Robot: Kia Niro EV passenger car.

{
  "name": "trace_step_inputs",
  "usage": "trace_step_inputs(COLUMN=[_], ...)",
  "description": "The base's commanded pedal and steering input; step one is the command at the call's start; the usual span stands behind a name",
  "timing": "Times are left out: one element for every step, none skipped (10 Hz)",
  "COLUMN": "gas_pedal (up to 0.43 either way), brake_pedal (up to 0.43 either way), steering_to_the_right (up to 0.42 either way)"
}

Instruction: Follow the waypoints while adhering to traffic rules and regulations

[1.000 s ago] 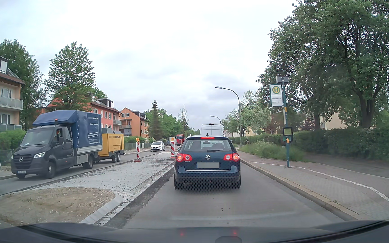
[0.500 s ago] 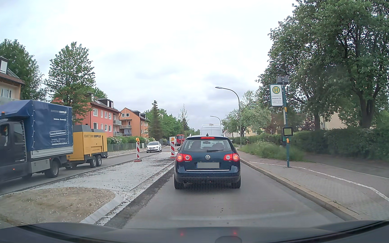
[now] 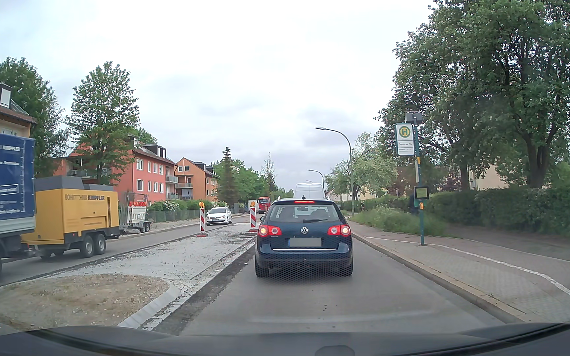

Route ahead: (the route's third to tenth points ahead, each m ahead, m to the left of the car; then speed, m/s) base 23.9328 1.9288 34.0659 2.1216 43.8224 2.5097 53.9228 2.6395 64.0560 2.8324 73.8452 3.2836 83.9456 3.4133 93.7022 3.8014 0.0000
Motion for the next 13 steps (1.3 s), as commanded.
trace_step_inputs(gas_pedal=[0.0, 0.0, 0.0, 0.0, 0.0, 0.0, 0.0, 0.0, 0.0, 0.0, 0.0, 0.0, 0.0], brake_pedal=[0.238, 0.189, 0.183, 0.183, 0.183, 0.171, 0.03, 0.0, 0.0, 0.0, 0.0, 0.0, 0.0], steering_to_the_right=[-0.011, -0.011, -0.011, -0.011, -0.011, -0.011, -0.011, -0.011, -0.011, -0.011, -0.011, -0.011, -0.011])
